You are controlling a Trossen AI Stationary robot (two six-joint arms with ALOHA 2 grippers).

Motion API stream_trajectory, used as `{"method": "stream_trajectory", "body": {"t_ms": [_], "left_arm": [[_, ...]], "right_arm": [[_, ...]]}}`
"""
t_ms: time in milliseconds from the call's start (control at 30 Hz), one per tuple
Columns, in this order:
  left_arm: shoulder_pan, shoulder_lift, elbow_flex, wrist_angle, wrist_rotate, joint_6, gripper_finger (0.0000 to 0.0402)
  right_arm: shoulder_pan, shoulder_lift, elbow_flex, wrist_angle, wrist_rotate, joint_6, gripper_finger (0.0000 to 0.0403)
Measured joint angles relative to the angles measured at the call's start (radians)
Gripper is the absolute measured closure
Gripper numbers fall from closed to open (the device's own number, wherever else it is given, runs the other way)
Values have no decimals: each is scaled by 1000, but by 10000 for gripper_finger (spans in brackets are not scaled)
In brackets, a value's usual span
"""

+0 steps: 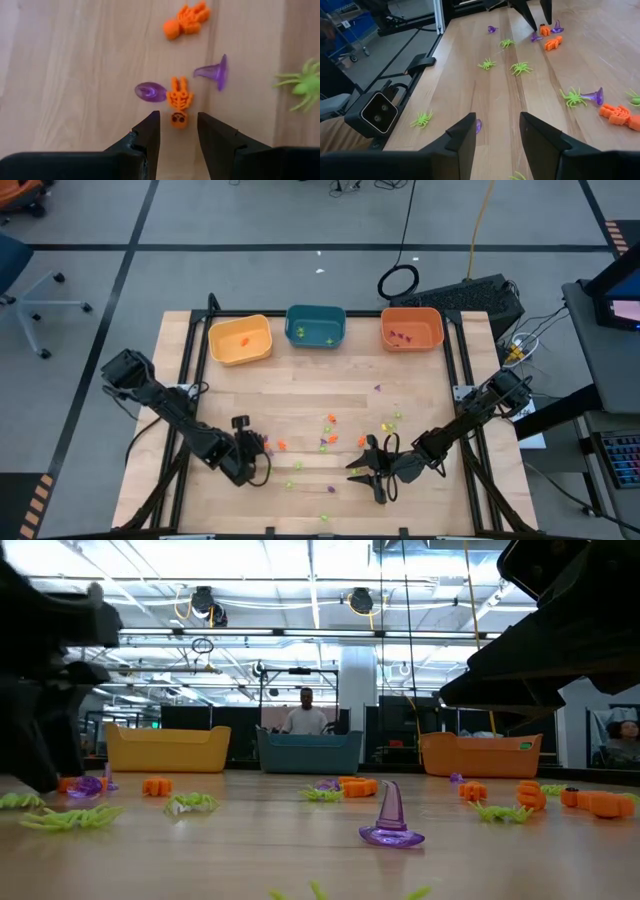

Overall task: Sort Halloween decoration
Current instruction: Put the orange skeleton toy into the yellow bin

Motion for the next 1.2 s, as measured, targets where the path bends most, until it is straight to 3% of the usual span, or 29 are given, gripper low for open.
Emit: {"method": "stream_trajectory", "body": {"t_ms": [433, 900, 1200], "left_arm": [[115, -4, 3, 29, 148, 57, 275], [119, -3, 4, 9, 152, 58, 380], [87, 2, 27, -20, 153, 57, 380]], "right_arm": [[0, 0, 0, 0, 0, 0, 266], [0, 0, 0, 0, 0, 0, 266], [0, 0, 0, 0, 2, -4, 266]]}}
